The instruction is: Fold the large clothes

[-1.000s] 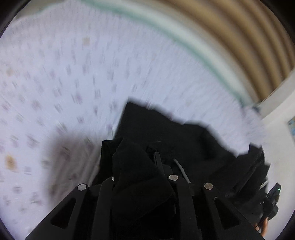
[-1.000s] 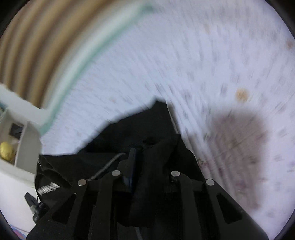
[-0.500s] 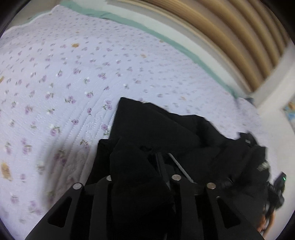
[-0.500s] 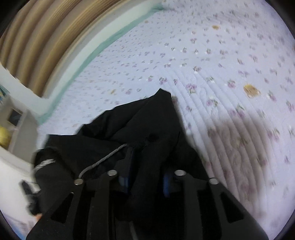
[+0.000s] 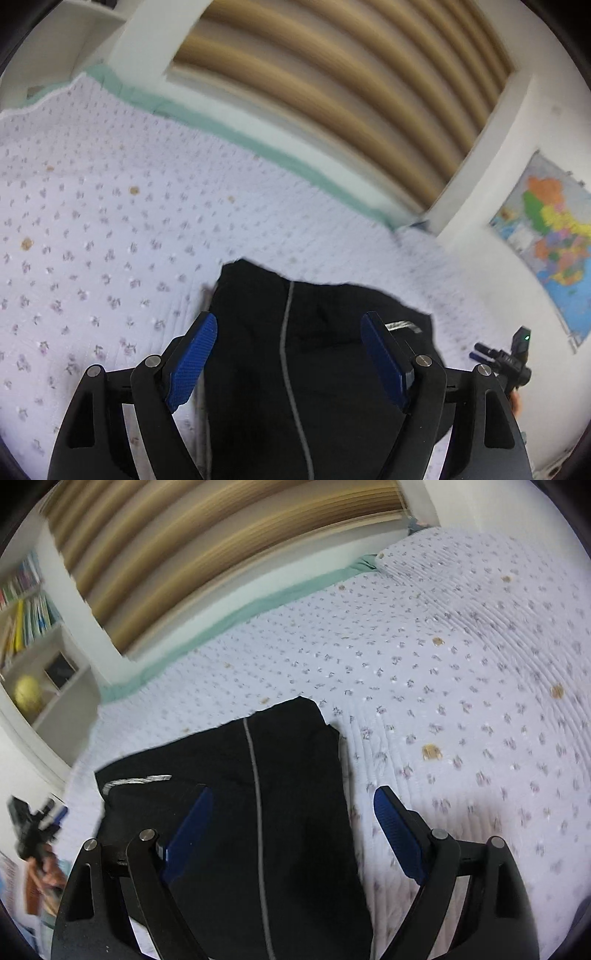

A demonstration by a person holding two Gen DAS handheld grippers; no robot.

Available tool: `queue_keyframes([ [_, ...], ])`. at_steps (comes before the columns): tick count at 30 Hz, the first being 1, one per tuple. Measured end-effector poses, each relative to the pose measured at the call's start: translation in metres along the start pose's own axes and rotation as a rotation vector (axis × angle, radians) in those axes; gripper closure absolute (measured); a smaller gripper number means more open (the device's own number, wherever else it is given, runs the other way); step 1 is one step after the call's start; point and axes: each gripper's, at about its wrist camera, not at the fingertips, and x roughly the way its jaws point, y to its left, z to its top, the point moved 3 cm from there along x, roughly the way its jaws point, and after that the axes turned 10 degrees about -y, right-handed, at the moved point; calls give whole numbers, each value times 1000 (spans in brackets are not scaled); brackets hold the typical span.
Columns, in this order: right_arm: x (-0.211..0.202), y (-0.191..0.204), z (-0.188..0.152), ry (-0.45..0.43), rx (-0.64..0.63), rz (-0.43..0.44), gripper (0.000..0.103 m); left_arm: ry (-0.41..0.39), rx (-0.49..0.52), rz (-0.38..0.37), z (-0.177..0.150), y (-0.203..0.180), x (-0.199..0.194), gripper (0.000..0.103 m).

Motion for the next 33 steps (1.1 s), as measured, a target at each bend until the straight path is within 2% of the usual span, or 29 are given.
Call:
queue_keyframes([
  [3,33,8,8,18,-50,-22,12,59,-61,61,1,19,30,22],
  [10,116,7,28,87,-110,-18,12,187,-199,63,-2,50,94,22],
  [13,147,5,26,135,-119,-30,13,249,-221,69,-7,55,119,22],
  [14,156,6,22,154,-128,-21,16,265,-223,61,-9,55,125,23],
  [15,158,9,19,158,-140,-11,38,258,-205,72,-10,53,127,39],
  [16,159,15,14,154,-180,-22,67,238,-172,81,-10,49,125,53],
  [17,157,18,12,140,-213,-46,73,225,-124,85,-9,44,123,88],
  [18,149,24,8,105,-254,-62,82,210,-81,92,-9,39,119,93],
  [19,141,28,8,74,-281,-86,84,176,-34,109,-7,31,111,93],
  [22,113,36,17,-10,-311,-146,88,97,22,115,7,13,92,94],
  [25,87,47,43,-93,-311,-186,90,12,-14,83,35,-1,75,94],
  [28,75,64,69,-157,-329,-236,91,-54,-3,115,59,-16,74,94],
  [31,86,72,86,-178,-347,-323,91,-33,4,205,64,-17,104,94],
  [33,113,66,88,-156,-363,-440,93,20,-5,270,55,-6,129,94],
])
